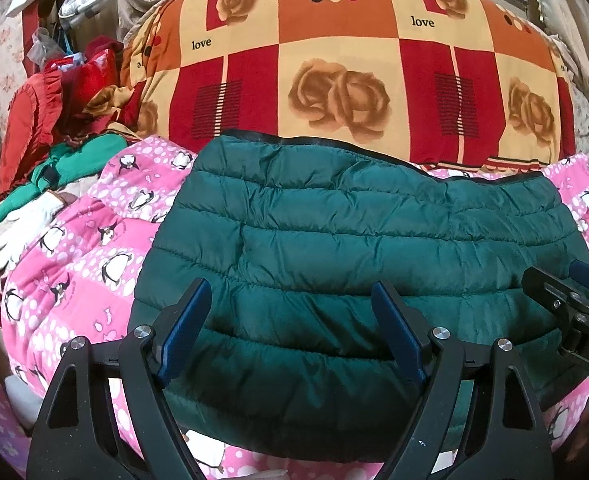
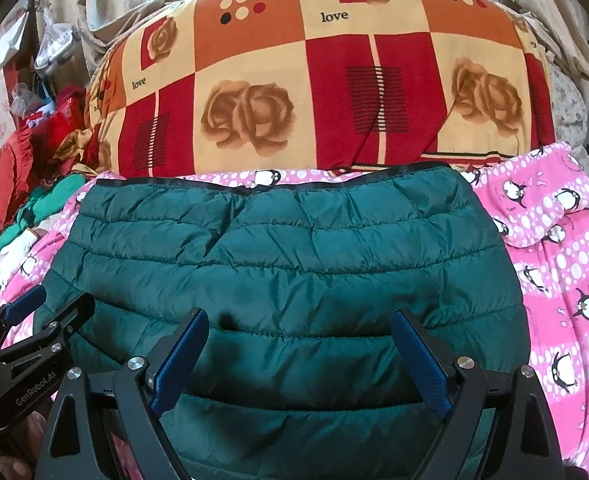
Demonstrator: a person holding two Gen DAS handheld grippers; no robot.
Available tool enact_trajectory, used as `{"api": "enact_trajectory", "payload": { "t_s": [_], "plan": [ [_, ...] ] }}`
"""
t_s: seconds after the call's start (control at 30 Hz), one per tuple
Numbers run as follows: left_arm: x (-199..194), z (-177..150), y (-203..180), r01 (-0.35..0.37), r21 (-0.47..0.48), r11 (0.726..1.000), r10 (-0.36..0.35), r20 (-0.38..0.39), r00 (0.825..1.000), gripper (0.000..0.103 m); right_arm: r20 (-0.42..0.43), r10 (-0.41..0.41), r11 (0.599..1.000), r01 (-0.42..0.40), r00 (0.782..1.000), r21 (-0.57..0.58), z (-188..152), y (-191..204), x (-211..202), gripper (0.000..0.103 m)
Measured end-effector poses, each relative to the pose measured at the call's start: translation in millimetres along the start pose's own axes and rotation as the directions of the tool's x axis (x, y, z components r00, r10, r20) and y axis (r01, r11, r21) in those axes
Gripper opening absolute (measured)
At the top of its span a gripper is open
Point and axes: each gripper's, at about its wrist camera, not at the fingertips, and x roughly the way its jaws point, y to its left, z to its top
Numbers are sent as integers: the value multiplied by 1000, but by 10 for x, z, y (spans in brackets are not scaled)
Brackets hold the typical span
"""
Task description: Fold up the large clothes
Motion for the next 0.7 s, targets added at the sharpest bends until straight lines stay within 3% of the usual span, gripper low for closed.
{"api": "enact_trajectory", "payload": {
  "t_s": [0.7],
  "plan": [
    [3, -9, -8, 8, -3, 1000, -8, -3, 1000, 83, 1, -1, 1000, 1, 1000, 8, -3, 9, 6, 91]
  ]
}}
